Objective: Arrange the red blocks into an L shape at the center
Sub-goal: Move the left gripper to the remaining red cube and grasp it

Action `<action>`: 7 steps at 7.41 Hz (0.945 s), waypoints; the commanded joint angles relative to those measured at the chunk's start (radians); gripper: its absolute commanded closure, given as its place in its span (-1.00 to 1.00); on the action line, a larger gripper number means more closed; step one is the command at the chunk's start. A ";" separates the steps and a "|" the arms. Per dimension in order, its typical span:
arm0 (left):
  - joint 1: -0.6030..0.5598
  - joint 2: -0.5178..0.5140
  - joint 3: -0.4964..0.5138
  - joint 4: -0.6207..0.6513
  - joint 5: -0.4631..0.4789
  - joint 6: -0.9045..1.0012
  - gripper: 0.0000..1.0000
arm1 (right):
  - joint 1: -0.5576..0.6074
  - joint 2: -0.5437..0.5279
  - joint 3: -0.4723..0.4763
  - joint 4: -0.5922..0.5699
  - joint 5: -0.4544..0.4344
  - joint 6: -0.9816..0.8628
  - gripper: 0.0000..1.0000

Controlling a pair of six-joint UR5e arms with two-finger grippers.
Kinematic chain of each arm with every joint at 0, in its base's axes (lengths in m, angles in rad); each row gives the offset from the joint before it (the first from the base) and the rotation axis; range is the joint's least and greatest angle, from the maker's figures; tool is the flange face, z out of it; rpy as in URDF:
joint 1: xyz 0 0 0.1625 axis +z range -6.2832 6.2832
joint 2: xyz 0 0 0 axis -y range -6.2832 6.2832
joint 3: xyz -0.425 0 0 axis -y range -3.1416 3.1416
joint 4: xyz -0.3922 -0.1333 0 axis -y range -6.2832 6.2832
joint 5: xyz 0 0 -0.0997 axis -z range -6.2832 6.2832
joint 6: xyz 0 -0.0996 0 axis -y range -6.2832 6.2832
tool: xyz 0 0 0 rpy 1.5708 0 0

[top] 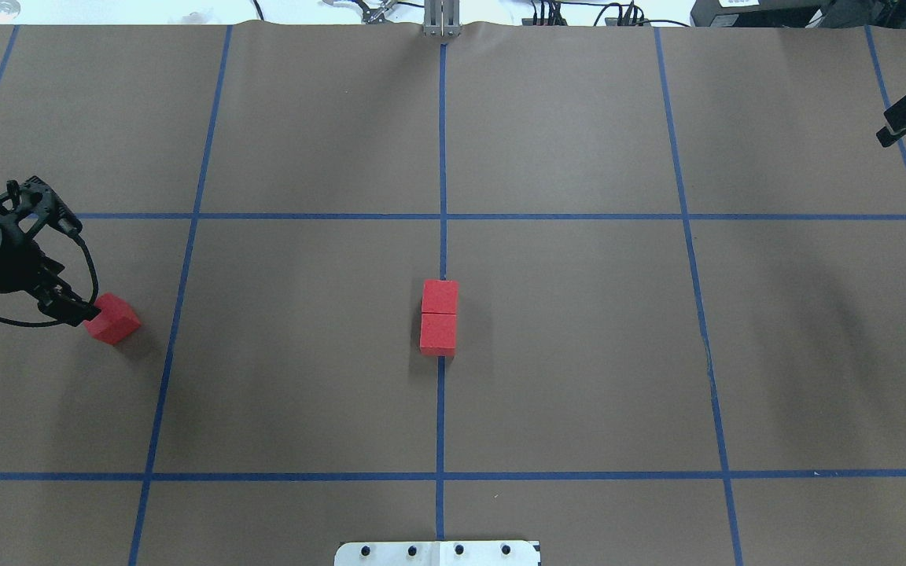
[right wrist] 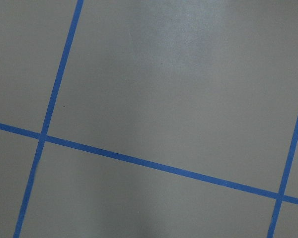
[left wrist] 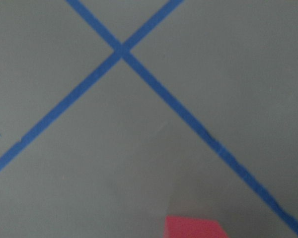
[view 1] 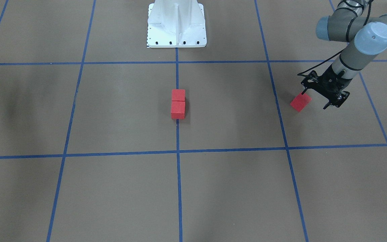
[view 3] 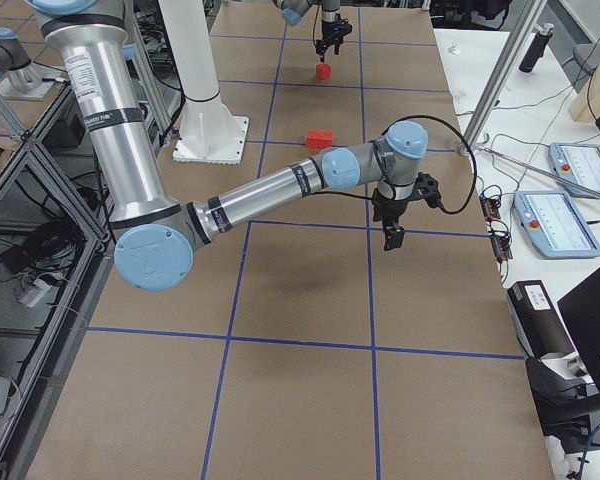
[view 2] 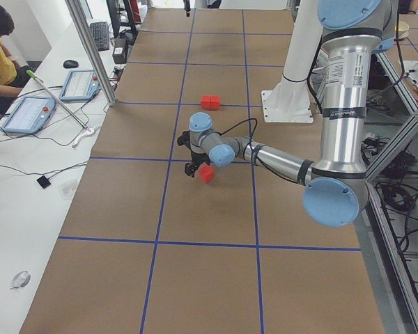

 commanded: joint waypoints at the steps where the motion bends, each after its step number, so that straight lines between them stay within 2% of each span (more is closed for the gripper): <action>1: 0.013 0.008 0.000 -0.025 0.000 -0.076 -0.99 | 0.000 -0.001 0.001 0.000 -0.001 -0.001 -1.00; 7: 0.077 0.008 0.010 -0.022 0.029 -0.096 -0.98 | 0.000 -0.003 0.004 0.000 -0.002 0.001 -1.00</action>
